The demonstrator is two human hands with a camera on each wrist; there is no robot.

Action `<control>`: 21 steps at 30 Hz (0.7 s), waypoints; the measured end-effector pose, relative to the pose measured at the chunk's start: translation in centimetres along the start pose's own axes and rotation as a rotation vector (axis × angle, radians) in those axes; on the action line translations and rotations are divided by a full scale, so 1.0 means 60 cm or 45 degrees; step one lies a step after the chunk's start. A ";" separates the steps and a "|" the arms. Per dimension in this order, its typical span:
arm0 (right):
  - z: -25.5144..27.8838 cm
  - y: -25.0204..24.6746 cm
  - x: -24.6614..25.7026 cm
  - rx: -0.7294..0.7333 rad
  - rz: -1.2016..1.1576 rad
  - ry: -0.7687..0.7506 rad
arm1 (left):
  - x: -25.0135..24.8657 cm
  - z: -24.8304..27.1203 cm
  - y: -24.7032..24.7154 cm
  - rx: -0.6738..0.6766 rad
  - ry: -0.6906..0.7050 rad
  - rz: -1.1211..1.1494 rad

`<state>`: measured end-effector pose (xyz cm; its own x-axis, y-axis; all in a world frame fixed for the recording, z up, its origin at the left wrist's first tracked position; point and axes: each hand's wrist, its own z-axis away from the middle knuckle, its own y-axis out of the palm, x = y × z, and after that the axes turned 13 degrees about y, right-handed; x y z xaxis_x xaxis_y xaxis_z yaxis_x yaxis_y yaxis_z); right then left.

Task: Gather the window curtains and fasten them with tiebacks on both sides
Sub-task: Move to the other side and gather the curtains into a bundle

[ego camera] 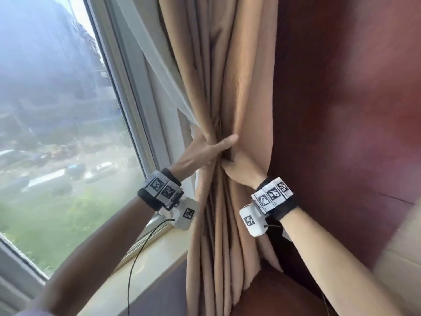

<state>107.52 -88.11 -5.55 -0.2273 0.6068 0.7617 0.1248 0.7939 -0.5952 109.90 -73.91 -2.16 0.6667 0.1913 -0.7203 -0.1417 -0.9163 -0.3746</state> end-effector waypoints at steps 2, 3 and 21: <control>0.015 0.020 0.005 0.122 -0.015 -0.044 | 0.001 -0.008 0.003 -0.205 0.048 -0.073; 0.021 0.026 0.005 0.204 -0.074 -0.062 | 0.002 -0.014 0.000 -0.331 0.006 -0.094; -0.124 0.023 -0.073 0.323 -0.812 0.378 | 0.030 -0.021 -0.074 -0.449 -0.044 -0.260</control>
<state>115.89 -89.36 -7.78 0.0936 0.0456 0.9946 -0.1789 0.9835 -0.0282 112.66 -69.96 -1.07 0.6295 0.3880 -0.6732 0.2546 -0.9216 -0.2931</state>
